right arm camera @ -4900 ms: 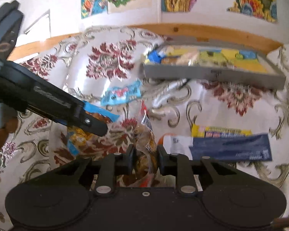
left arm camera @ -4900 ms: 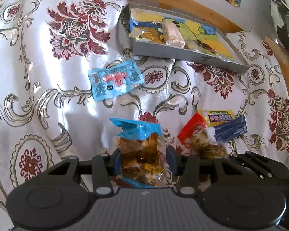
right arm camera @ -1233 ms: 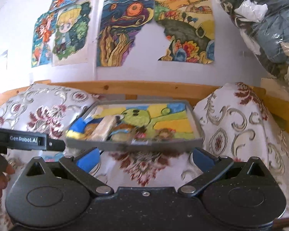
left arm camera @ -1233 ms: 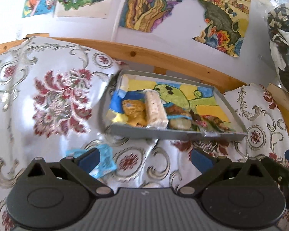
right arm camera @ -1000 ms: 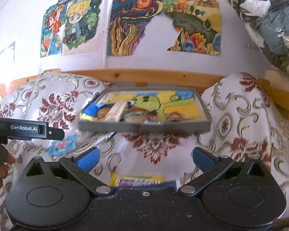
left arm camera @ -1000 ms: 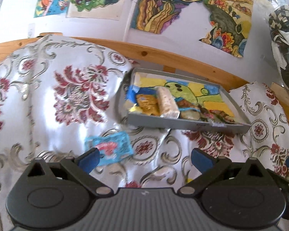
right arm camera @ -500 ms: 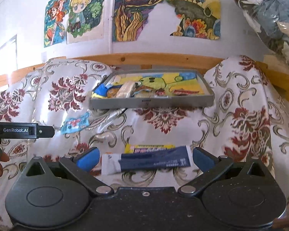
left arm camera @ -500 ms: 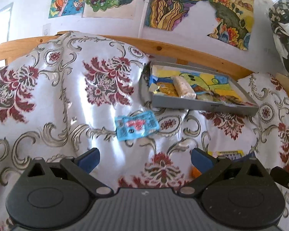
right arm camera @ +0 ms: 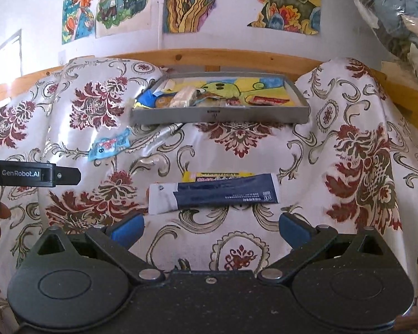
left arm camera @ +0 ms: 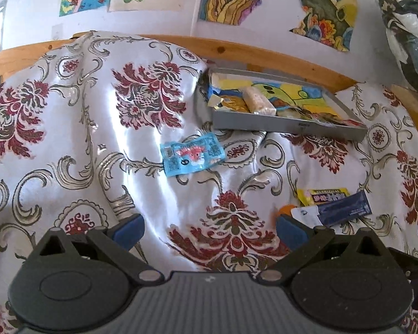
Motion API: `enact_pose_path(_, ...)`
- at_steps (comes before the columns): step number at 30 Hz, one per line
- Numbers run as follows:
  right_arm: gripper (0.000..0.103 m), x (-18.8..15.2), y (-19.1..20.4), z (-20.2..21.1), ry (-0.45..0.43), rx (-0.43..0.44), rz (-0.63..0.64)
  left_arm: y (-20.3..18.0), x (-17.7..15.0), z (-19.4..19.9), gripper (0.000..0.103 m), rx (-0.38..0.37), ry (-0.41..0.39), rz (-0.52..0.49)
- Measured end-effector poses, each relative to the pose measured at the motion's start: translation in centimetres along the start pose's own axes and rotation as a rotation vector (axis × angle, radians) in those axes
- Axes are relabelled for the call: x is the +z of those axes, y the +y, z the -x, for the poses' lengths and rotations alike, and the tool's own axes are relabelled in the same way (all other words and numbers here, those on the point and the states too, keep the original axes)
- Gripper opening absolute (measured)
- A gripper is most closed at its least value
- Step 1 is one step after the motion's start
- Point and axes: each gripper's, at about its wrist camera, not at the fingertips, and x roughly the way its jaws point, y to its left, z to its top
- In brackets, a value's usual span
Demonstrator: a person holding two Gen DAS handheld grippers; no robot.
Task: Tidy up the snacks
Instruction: 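Move both tools back from the tray toward the remaining snacks, then grasp the navy-blue stick packet with the right tool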
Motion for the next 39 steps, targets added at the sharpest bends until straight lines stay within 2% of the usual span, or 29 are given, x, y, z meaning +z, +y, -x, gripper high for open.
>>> enact_pose_path(17, 0.102, -0.7, 0.0, -2.1, 0.071, 0.031, 0.066, -0.7, -0.9, -0.5, 0.102, -0.034, 0.021, -0.066)
enact_pose_path(22, 0.102, -0.1, -0.7, -3.2, 0.066, 0.057, 0.151, -0.8, -1.1, -0.9, 0.102, -0.036, 0.04, -0.077)
enact_pose_path(26, 0.102, 0.7, -1.6, -4.3, 0.039, 0.13, 0.225, -0.9, -0.7, -1.4, 0.102, -0.04, 0.071, -0.063)
enact_pose_path(33, 0.102, 2.1, -1.9, -7.2, 0.043, 0.242, 0.479, -1.8, -0.1, -2.9, 0.102, -0.041, 0.099, -0.073)
enact_pose_path(36, 0.102, 2.4, -1.7, -8.9, 0.047, 0.214, 0.58, -2.3, -0.1, -3.5, 0.102, -0.031, 0.111, -0.067)
enact_pose_path(39, 0.102, 2.8, -2.0, -10.7, 0.072, 0.229, 0.641, -2.9, 0.0, -3.7, 0.102, -0.018, 0.104, -0.07)
